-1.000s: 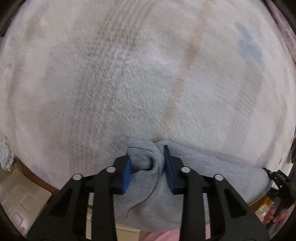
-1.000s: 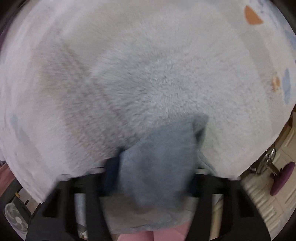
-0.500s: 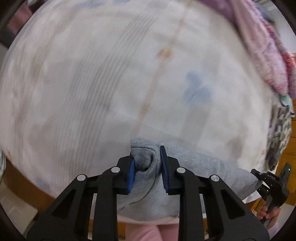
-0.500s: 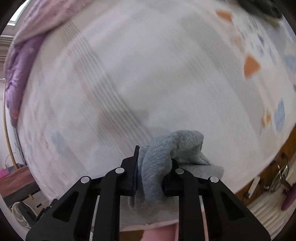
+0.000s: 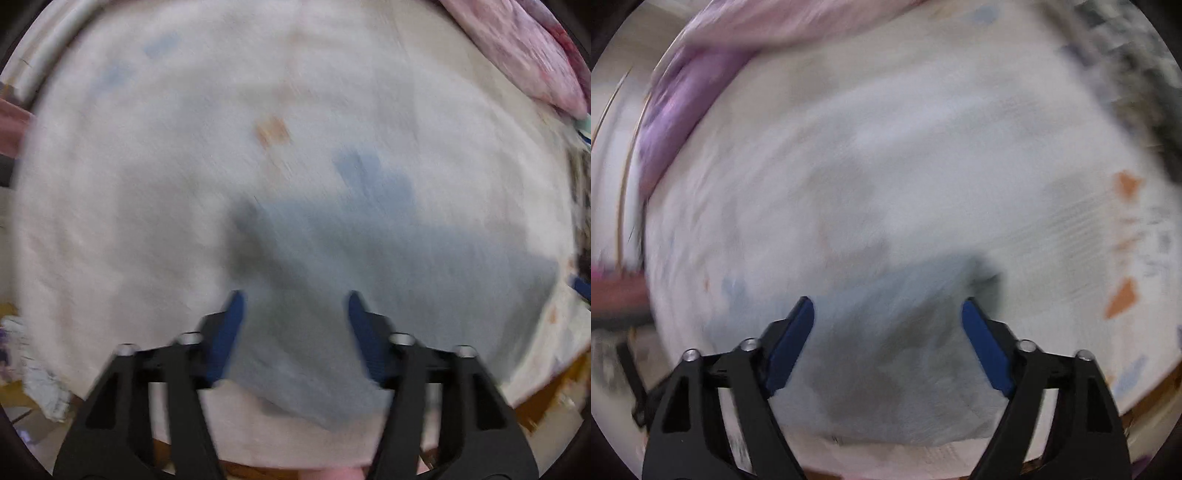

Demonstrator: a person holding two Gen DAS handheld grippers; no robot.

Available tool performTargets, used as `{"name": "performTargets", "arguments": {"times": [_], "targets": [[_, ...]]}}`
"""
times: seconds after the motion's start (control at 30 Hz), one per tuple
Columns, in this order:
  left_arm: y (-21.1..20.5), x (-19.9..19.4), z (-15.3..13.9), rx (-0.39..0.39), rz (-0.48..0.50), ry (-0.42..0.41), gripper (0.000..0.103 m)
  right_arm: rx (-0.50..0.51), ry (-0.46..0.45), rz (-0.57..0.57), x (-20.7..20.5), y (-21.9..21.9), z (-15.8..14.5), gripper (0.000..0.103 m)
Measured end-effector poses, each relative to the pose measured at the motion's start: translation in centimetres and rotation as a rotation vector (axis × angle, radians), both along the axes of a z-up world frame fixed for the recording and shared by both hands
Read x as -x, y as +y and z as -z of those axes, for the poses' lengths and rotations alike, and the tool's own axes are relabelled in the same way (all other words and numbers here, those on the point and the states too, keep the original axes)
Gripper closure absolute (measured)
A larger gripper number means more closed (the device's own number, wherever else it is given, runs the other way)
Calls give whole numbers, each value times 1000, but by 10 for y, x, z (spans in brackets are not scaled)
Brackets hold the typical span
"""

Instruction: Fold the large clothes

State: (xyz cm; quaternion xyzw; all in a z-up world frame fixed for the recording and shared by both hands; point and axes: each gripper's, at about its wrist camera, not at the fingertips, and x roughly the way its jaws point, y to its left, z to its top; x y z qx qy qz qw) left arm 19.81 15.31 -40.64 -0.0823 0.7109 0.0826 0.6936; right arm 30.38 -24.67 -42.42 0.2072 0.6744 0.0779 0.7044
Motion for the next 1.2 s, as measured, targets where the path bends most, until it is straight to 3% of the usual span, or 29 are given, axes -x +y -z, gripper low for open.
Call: {"name": "performTargets", "arguments": {"times": [0.03,0.13,0.17,0.2,0.3,0.33,0.4,0.5,0.53,0.57,0.6,0.63,0.67,0.7,0.77,0.9,1.1,1.2], "targets": [[-5,12,20,15,-2,63,75,5,63,-46,11,9,24,71],[-14,58,76,54,-45,231,87,22,303,-97,59,22,98,89],[-17,75,85,59,-63,253,87,3,290,-67,74,18,105,90],[-19,83,82,51,-65,222,87,-23,244,-18,84,11,100,91],[-23,94,73,56,-67,226,87,-30,360,65,101,1,96,93],[-22,96,74,61,-73,228,87,-1,382,41,107,4,96,93],[-20,95,82,63,-69,229,87,45,333,-40,112,14,101,93],[-17,88,87,66,-95,265,86,74,364,-36,108,20,108,93],[-17,87,84,61,-108,277,85,82,399,-18,104,22,106,90],[-18,88,80,58,-116,271,74,79,417,-7,101,23,103,88],[-18,89,77,50,-119,264,63,67,412,-3,98,24,95,71],[-19,90,72,17,-117,258,47,57,391,0,97,23,88,31],[-19,92,68,-11,-108,253,40,50,352,12,96,22,78,13],[-19,93,64,-10,-106,252,38,60,325,21,98,17,69,8],[-17,96,57,-20,-113,251,28,83,291,14,98,14,56,8],[-16,98,36,16,-145,190,19,83,295,-3,104,5,45,8],[-32,92,18,27,-109,134,17,67,242,42,106,-17,35,8],[-35,87,17,15,-99,106,16,49,170,82,105,-29,28,8]]}}
